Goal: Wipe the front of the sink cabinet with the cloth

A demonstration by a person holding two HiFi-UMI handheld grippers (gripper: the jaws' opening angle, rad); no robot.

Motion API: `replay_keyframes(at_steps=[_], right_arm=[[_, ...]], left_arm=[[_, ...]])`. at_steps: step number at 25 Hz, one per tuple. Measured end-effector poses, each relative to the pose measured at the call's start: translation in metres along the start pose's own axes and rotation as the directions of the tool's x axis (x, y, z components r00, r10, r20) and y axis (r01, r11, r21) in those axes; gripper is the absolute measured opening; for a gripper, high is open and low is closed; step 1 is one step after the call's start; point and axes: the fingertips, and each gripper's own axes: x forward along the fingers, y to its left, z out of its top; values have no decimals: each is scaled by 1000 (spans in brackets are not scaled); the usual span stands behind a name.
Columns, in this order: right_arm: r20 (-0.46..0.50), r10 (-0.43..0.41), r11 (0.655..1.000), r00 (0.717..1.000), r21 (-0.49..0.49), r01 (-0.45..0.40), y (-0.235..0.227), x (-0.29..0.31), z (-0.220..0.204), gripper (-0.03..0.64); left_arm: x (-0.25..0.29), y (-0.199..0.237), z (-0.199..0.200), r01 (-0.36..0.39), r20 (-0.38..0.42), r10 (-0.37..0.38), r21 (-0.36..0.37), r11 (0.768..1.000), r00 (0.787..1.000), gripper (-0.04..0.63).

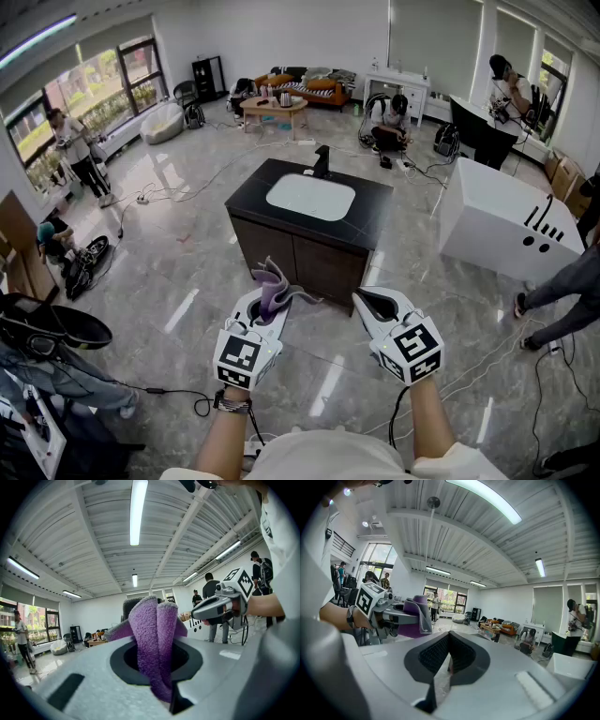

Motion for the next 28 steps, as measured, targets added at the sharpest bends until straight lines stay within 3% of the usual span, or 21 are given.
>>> replay_keyframes(at_steps=[14, 20, 28], right_arm=[[50, 39, 998, 998, 38, -41, 2, 7, 5, 6], [113, 72, 987, 991, 133, -86, 11, 5, 11, 8], [65, 39, 995, 997, 84, -45, 41, 17, 9, 6]], left_arm=[[8, 4, -1, 8, -5, -8, -4, 1000, 1000, 52], [-3, 5, -3, 13, -3, -13, -11, 1000, 1000, 52], [-26, 16, -8, 51, 7, -50, -16, 999, 999, 52]])
